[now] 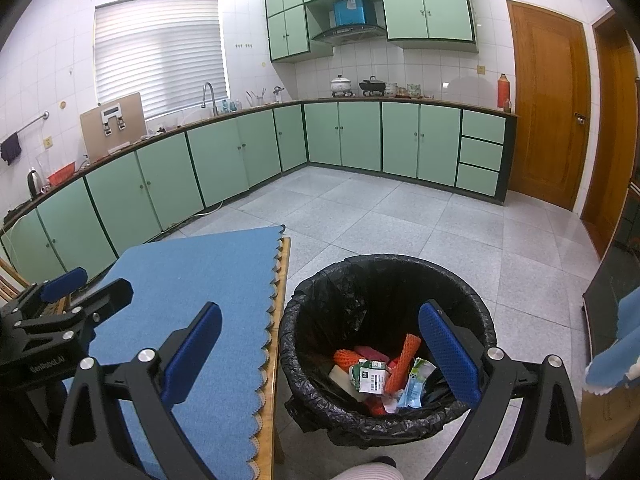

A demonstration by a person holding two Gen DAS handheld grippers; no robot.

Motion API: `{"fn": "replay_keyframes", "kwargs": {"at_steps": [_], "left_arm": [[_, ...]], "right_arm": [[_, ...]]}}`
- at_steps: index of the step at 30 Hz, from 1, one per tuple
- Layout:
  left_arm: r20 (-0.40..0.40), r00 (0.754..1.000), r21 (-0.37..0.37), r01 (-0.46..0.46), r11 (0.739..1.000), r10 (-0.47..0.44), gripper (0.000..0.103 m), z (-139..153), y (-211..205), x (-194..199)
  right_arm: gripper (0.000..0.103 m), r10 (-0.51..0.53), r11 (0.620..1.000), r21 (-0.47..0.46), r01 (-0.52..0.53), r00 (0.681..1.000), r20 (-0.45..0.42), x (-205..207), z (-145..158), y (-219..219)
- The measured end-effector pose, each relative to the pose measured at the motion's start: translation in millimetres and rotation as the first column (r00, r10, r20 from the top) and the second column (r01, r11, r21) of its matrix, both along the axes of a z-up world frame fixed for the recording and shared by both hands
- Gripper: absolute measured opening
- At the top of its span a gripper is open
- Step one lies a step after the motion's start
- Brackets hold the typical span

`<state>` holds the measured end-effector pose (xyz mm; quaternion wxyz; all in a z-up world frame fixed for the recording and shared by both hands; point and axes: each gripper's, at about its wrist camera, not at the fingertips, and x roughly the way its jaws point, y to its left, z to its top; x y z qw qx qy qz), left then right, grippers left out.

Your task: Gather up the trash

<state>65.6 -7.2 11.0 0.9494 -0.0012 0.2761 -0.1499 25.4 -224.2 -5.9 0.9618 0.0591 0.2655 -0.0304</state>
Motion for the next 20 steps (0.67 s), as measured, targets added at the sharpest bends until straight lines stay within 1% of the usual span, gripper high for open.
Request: {"fn": "replay_keyframes", "kwargs": {"at_steps": [20], "left_arm": [[-0.012, 1.000, 0.000, 0.004, 1.000, -0.004, 0.097, -6.3, 0.1, 0.1]], "right_arm": [[0.097, -0.001, 1.000, 0.002, 0.001, 1.000, -0.006, 1.1, -5.0, -2.0]]}}
